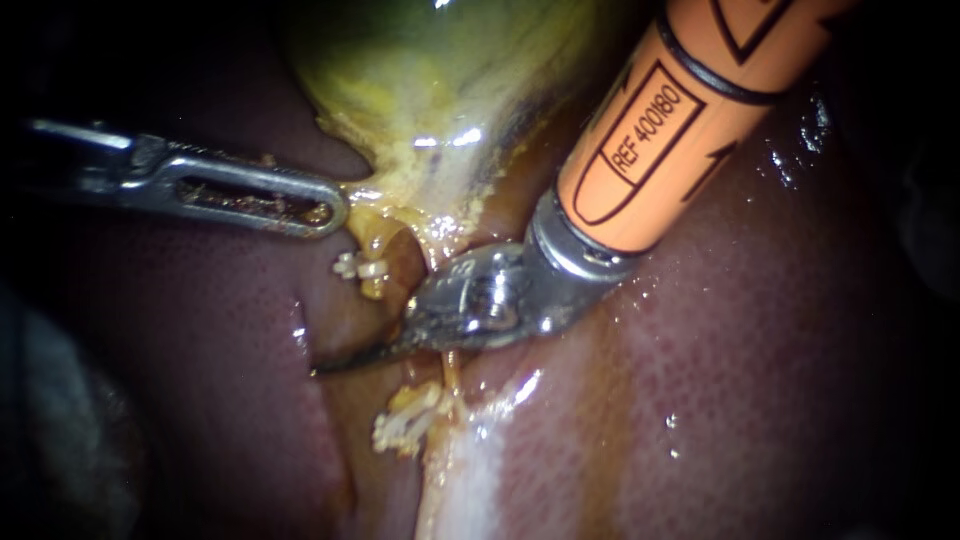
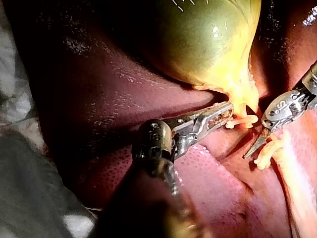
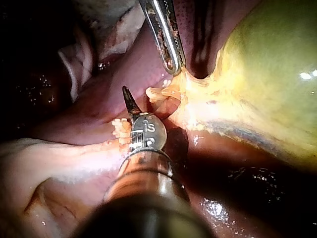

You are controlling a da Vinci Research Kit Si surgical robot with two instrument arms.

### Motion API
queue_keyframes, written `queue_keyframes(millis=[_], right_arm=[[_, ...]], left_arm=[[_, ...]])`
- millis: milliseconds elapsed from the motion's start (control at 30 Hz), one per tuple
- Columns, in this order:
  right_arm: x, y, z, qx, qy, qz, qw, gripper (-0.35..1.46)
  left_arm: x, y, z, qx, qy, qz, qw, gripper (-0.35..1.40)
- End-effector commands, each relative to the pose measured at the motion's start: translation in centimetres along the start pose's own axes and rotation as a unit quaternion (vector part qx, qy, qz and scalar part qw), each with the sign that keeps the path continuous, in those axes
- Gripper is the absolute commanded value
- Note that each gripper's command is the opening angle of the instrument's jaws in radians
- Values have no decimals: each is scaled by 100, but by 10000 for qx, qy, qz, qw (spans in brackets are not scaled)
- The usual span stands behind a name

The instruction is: Go back from the cut left tube

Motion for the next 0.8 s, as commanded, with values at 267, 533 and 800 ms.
queue_keyframes(millis=[267,533,800], right_arm=[[0,-1,-4,-568,427,55,9975,93],[1,-2,-4,-738,546,82,9957,128],[2,-32,-31,-1234,498,55,9911,135]], left_arm=[[0,0,-1,-2,-2,1,10000,-35],[0,-1,-1,-5,-4,3,10000,-35],[0,-2,-2,-7,-6,4,10000,-35]])
